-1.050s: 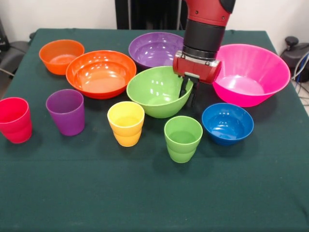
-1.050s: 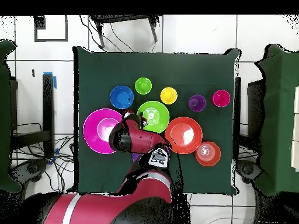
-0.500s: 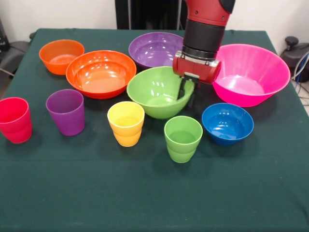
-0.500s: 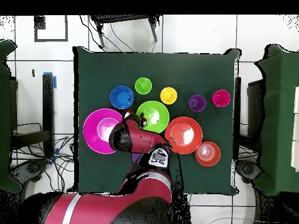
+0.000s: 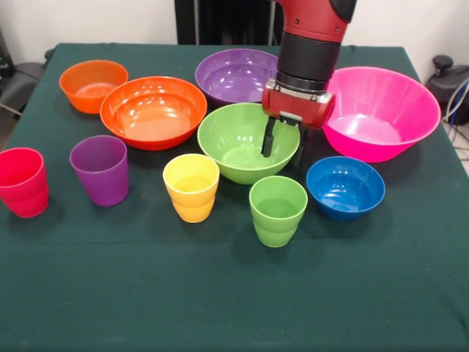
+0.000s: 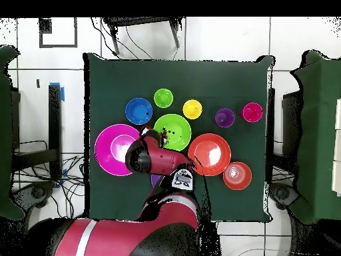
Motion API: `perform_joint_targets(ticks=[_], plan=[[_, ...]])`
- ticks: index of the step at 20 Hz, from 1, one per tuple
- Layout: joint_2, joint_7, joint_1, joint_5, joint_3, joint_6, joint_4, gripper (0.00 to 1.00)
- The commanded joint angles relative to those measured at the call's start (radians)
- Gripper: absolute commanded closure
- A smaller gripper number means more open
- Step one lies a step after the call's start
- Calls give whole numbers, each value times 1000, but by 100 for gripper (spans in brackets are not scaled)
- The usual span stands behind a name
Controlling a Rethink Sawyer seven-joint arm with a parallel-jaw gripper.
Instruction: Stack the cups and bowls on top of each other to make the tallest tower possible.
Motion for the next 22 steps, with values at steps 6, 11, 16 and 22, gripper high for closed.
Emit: perform_joint_targets(ticks=[6,11,16,22], plan=[[30,136,-23,-24,117,-12,-10,0],[12,134,-19,-20,114,4,-2,0],[-14,136,-3,-9,103,27,10,0],[-27,127,1,-7,99,46,5,0]])
